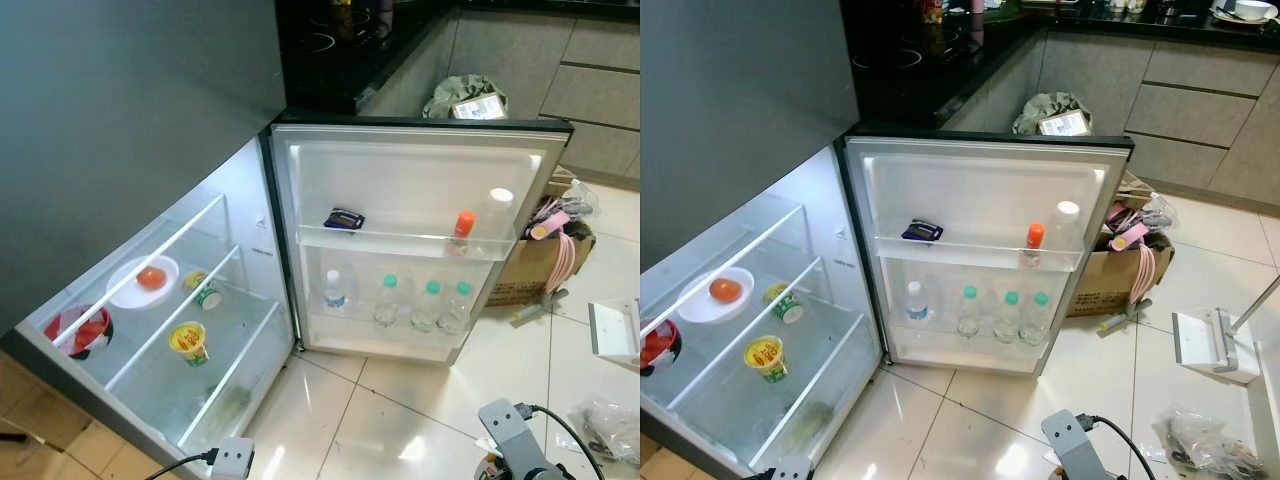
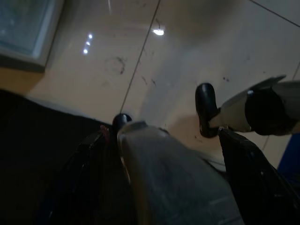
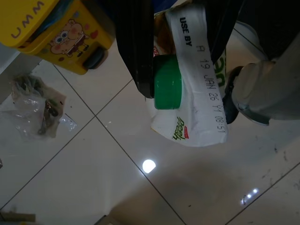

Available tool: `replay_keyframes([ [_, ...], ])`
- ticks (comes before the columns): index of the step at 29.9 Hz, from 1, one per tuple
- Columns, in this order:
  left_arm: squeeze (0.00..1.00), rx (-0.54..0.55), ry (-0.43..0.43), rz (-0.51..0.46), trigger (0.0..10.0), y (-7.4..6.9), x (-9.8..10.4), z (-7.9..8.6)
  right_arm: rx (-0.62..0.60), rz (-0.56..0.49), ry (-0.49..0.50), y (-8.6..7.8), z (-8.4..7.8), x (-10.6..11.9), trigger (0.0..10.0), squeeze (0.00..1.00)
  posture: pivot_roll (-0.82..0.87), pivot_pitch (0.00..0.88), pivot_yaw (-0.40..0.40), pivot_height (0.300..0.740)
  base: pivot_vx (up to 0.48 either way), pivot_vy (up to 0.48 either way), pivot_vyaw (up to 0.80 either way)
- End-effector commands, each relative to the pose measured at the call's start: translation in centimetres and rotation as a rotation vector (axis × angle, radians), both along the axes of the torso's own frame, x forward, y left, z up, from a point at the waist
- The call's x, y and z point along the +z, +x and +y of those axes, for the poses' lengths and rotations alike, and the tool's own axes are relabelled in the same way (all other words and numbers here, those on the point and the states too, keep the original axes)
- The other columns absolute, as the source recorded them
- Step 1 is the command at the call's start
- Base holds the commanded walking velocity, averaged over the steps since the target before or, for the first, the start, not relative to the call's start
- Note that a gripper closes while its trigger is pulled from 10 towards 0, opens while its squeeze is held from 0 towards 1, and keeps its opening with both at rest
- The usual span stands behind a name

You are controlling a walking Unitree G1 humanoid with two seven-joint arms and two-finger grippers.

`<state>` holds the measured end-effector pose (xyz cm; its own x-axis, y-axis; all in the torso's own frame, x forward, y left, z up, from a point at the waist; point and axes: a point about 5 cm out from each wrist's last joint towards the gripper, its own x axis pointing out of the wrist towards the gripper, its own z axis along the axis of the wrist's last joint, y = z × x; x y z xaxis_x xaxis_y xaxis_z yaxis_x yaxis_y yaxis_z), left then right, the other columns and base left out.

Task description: Restocking fridge

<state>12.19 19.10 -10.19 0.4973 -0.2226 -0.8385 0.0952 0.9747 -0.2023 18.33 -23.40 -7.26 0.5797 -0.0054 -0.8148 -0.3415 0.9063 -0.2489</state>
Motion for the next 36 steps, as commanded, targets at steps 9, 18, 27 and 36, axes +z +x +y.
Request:
replay_keyframes([
  [9, 0.0, -0.006, -0.009, 0.011, 10.0, -0.2, 0.0, 0.2, 0.025, 0.006, 0.007, -0.1, 0.5, -0.2, 10.0, 0.0, -0.1, 0.0, -0.033, 0.74, 0.0, 0.0, 0.0],
  [18, 0.0, -0.018, -0.007, 0.012, 10.0, -0.2, 0.0, 0.2, 0.024, 0.044, 0.012, -1.2, 0.7, -0.8, 10.0, 0.0, -0.1, 0.0, -0.03, 0.74, 0.0, 0.0, 0.0],
  [27, 0.0, -0.025, -0.006, 0.013, 10.0, -0.3, 0.0, 0.2, 0.016, 0.053, 0.014, -1.6, 0.6, -0.9, 10.0, 0.0, -0.1, 0.0, -0.027, 0.74, 0.0, 0.0, 0.0],
  [36, 0.0, -0.028, -0.005, 0.013, 10.0, -0.3, -0.1, 0.1, 0.012, 0.055, 0.016, -1.6, 0.7, -0.9, 10.0, 0.0, -0.1, 0.0, -0.028, 0.74, 0.246, 0.0, 0.0],
])
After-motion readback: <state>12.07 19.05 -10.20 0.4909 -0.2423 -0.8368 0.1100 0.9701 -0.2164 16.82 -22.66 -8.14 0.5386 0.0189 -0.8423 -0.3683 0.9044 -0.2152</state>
